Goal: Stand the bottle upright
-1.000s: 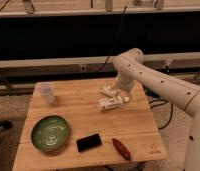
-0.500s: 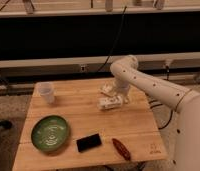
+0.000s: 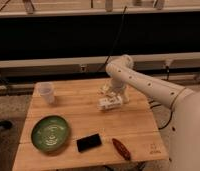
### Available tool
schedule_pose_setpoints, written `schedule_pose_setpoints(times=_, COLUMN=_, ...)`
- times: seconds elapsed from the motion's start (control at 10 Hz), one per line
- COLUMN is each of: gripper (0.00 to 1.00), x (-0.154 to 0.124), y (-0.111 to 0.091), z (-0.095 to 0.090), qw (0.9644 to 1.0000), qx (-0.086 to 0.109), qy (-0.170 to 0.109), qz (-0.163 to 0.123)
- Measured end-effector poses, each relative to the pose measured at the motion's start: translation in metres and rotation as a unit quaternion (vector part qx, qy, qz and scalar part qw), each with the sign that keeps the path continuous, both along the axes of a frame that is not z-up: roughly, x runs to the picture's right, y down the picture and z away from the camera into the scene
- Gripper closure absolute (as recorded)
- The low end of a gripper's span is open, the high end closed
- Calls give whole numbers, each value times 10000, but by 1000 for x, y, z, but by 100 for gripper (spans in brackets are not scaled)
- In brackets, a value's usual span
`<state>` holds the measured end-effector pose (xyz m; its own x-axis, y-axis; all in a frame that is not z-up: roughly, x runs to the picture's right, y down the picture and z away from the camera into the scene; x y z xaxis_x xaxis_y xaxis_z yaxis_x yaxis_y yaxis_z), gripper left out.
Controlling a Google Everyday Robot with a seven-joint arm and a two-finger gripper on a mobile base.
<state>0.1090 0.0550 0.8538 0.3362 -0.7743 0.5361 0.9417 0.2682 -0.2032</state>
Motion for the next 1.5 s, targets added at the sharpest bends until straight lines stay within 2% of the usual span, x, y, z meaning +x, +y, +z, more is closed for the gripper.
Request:
schedule_pose_setpoints(times=0.1, gripper=20, x=0, y=-1, z=2, qw=10000, qx=-6, qy=52, qz=78)
schedule_pose_setpoints(times=0.2, gripper=20, x=6, y=2, z=12, qw=9985, qx=-190, qy=446, qz=245)
schedule_pose_setpoints(times=0.4, gripper=20, x=-3, y=6, z=27, qw=9952, qx=-388, qy=795, qz=425)
schedule_pose_setpoints(times=0.6, gripper=20, x=8, y=11, z=40, qw=9862, qx=-624, qy=1322, qz=782)
schedule_pose_setpoints(times=0.8, gripper=20, x=13, y=17, z=45, qw=9752, qx=-787, qy=1659, qz=1238)
schedule_pose_setpoints(times=0.9, gripper=20, x=25, y=20, z=45, qw=9694, qx=-815, qy=1806, qz=1449)
schedule_pose_setpoints(times=1.3, gripper=20, x=42, y=35, z=49, qw=9525, qx=-1034, qy=1886, qz=2154)
schedule_pose_setpoints(times=1.5, gripper=20, x=44, y=41, z=52, qw=9474, qx=-1111, qy=1827, qz=2383)
